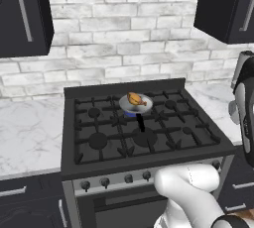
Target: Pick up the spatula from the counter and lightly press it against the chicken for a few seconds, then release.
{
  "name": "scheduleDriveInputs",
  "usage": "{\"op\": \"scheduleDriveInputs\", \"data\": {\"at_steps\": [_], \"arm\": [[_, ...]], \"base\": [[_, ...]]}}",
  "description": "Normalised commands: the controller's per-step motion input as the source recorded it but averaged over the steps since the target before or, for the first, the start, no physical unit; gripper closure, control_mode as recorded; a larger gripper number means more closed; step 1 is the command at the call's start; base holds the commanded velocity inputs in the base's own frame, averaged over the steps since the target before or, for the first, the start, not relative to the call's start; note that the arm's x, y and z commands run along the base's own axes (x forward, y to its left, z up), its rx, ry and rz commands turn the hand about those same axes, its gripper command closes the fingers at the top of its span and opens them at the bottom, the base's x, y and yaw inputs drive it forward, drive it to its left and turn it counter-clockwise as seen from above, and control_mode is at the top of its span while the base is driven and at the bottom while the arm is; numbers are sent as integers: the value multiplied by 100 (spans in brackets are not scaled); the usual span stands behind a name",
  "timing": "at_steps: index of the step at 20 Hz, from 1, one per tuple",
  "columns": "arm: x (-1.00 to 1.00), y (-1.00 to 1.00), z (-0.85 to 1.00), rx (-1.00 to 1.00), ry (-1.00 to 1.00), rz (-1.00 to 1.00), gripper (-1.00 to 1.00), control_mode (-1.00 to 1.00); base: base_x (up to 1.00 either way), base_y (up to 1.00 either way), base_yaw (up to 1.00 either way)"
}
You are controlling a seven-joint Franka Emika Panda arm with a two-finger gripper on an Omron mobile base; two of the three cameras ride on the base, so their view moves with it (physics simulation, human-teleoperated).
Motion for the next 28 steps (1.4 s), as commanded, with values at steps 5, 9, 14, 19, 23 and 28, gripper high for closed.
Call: {"op": "scheduleDriveInputs", "data": {"at_steps": [5,9,14,19,23,28], "arm": [[8,-37,-21,0,2,0,-100,-100],[24,-32,-9,3,11,-2,-100,-100],[19,-30,-12,0,1,0,-100,-100],[20,-32,-12,0,0,0,-100,-100],[21,-29,-17,0,0,0,-100,-100],[21,-28,-16,0,0,0,-100,-100]], "base": [[0,0,0],[0,0,0],[0,0,0],[0,0,0],[0,0,0],[0,0,0]]}}
